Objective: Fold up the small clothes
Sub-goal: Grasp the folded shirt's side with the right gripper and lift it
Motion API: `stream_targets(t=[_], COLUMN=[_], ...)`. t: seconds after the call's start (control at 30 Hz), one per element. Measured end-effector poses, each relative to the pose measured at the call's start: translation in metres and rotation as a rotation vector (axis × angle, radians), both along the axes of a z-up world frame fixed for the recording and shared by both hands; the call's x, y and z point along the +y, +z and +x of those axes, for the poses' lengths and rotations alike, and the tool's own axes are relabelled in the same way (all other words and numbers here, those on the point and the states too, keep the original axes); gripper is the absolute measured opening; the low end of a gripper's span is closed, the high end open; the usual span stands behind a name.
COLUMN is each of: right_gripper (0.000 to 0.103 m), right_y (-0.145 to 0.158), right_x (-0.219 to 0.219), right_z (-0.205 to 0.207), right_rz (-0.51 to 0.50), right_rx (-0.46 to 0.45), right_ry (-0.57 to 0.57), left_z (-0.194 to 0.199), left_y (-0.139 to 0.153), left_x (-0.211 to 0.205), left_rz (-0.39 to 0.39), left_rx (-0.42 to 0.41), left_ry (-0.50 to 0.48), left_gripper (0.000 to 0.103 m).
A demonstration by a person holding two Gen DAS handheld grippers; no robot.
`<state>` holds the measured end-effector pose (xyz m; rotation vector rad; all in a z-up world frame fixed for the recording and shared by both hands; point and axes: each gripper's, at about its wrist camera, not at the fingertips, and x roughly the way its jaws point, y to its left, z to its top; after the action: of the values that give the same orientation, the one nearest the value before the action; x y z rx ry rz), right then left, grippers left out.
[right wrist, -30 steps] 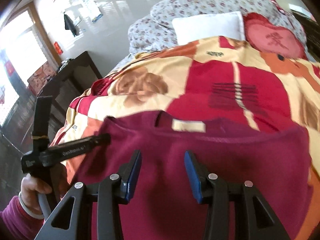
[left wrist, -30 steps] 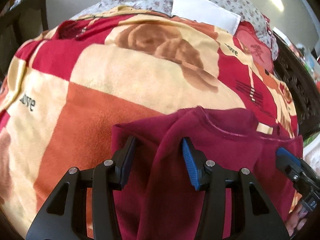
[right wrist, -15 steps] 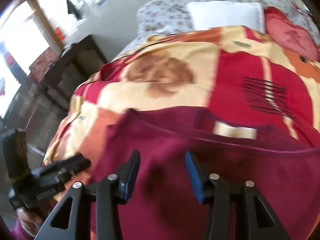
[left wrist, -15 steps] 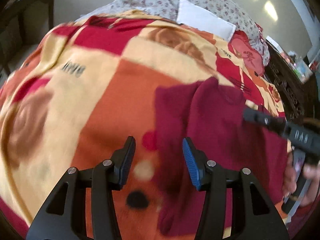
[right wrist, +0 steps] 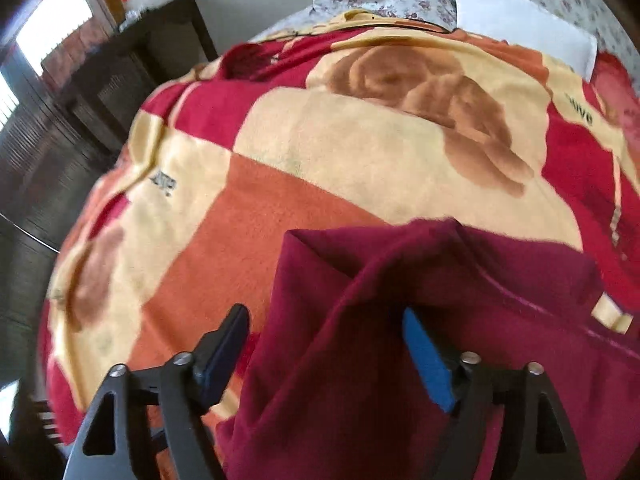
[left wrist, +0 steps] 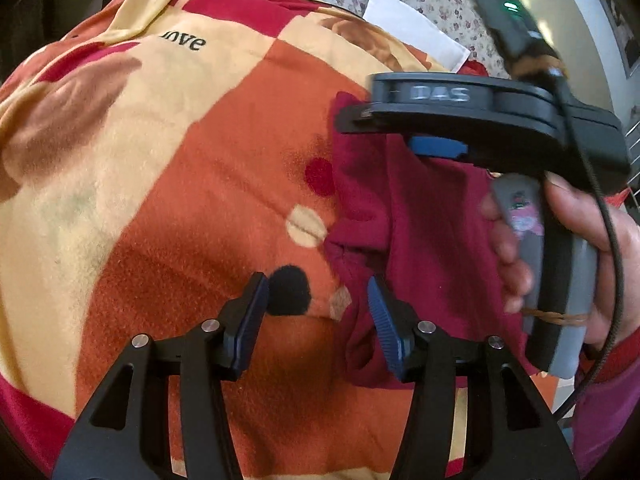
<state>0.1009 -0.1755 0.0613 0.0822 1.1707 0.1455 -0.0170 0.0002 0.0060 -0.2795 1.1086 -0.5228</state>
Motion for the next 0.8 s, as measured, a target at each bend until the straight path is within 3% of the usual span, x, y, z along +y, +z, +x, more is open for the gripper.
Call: stream_targets(t=[0.07,0.2,0.23,0.27,0.3,0.37,0.43,0.47,0.53,0.67,0.8], right_gripper=[0.091,0.091,0.083,0.069,0.064,0.038,0.023,0.020,0.018,0.018,0.018], right_y=[-0.008,-0.021,-0.021,-0.021,-0.016,-0.008,0.001,0.004,0.007,0.009,0.006], right_x=[0.009,0.022,0.023,0.022,0.015,-0.004,-0.034,-0.043,-0.052,-0.046,-0.042], right_z=[0.005,0.005,0.003,0.000,-0.003,-0.007,-0.012,-0.014,-0.017,-0.018,-0.016], right_rz=[-0.068,-0.179,-0.201,-0.226,-0.208,-0.128,0.047,0.095,0.141,0.136,0.136], right_rx=[0.016,-0.026,-0.040,-0.050,-0.071,-0.080,-0.076,-0.074,-0.088,-0.090,-0.079], right_ry=[-0.005,0.004,0.020,0.031,0.044,0.038,0.013,0.001,-0.009,0.001,0.017], left_z=[0.001,-0.002,-0.003,-0.005,-0.006,-0.009,-0.012,-0.012,-0.012,-0.006,-0.008], left_y=[-0.002,-0.004,-0.003,-0.002,-0.002,0.002,0.006,0.008,0.012,0.016,0.030], left_x=[0.003,0.005,0.005,0.004,0.003,0.002,0.000,0.000,-0.001,-0.005,-0.001], left_rz=[-0.019,-0.025,-0.018,-0.011,-0.008,-0.023,-0.051,-0.063,-0.093,-0.130,-0.198], left_rx=[0.012,0.009,0.004,-0.002,-0.008,-0.025,-0.041,-0.048,-0.057,-0.038,-0.070], left_ry=[0.009,0.005,-0.002,-0.012,-0.020,-0.048,-0.084,-0.095,-0.103,-0.118,-0.146], left_gripper=[0.052,0.052,0.052,0.052,0.052,0.052,0.059,0.067,0.068,0.068,0.072])
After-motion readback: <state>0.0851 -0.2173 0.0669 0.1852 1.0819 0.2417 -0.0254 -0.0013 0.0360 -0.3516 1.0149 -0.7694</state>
